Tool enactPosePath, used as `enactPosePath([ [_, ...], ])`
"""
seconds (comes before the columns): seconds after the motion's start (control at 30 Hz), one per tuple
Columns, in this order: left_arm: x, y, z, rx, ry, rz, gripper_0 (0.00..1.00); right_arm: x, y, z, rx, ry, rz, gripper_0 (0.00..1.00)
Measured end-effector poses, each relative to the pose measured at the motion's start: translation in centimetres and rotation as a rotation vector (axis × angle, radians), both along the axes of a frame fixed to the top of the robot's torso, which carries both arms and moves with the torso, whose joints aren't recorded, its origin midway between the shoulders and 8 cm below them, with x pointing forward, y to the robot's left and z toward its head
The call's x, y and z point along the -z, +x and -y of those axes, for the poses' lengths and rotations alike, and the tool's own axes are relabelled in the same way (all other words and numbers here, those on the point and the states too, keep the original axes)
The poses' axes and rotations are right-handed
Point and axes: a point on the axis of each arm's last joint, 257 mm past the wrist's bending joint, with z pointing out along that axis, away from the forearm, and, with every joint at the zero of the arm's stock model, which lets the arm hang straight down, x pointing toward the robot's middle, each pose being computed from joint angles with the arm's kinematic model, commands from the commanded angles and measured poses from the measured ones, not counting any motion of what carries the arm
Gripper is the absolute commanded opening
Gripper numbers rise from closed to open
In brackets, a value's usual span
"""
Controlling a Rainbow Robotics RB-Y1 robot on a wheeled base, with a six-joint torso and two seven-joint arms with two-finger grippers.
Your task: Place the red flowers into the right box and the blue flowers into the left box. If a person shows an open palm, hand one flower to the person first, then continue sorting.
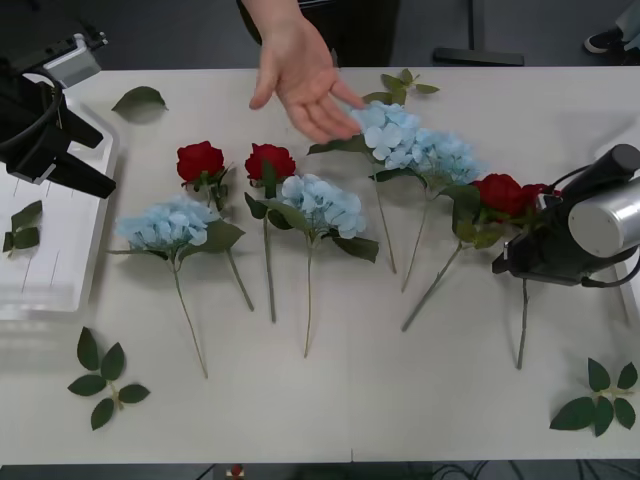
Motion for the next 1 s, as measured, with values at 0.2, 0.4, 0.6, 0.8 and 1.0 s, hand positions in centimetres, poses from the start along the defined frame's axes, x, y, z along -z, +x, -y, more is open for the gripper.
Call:
enactPosePath([
  [0.2, 0.0, 0.0, 0.0, 0.000, 0.000, 0.000, 1.00, 0.6, -0.1, -0.2, -0.019, -0.023, 0.001, 0.00],
  [0.4, 0.0, 0.0, 0.0, 0.000, 0.000, 0.000, 1.00, 0.9, -0.3, -0.3, -0.023, -0.027, -0.006, 0.00],
  [0.6, 0.0, 0.0, 0.0, 0.000, 0.000, 0.000, 1.00, 0.8, -0.3, -0.3, -0.025, -0.026, -0.005, 0.00],
  [0.8, 0.0, 0.0, 0.0, 0.000, 0.000, 0.000, 1.00, -1.7, 0.4, -1.8, -0.039, -0.006, -0.002, 0.00],
  [1.0, 0.0, 0.0, 0.0, 0.000, 0.000, 0.001, 1.00, -13.3, 4.1, -5.5, -0.066, 0.120, 0.096, 0.00],
])
